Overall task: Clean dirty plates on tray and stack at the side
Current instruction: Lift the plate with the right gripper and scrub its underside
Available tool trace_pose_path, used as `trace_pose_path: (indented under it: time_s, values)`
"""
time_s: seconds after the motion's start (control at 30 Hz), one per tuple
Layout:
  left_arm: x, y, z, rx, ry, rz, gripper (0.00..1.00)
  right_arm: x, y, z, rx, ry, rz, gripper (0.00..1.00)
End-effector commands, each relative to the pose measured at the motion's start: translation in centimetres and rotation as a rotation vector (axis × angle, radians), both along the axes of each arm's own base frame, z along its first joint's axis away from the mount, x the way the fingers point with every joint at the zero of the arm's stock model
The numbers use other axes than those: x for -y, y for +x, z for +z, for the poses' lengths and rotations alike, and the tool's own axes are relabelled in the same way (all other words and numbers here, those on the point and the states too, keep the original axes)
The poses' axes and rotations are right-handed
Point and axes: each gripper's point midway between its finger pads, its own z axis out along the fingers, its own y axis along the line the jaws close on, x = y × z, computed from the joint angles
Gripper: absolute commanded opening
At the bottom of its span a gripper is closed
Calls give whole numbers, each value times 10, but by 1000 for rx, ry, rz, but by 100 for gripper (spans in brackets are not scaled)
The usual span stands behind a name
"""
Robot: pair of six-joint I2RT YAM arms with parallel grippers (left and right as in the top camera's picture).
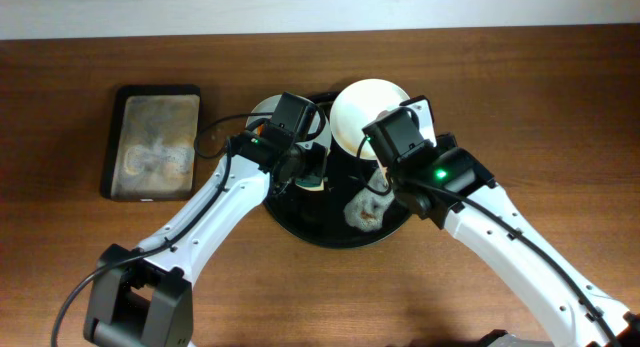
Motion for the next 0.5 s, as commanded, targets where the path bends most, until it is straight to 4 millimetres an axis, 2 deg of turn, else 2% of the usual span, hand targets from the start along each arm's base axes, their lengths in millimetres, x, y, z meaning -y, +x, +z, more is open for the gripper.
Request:
trace_pose_path:
  time_s: [0.0,0.33,0.47]
  values:
    - [-3,0,7,25,10,-7,0,-3,3,14,48,-39,6,4]
    - [-3,0,7,22,11,-6,0,-6,2,13,46,-32,11,4]
    - [3,-1,9,15,-24,-25,0,-18,-2,2,-4,61,33,4]
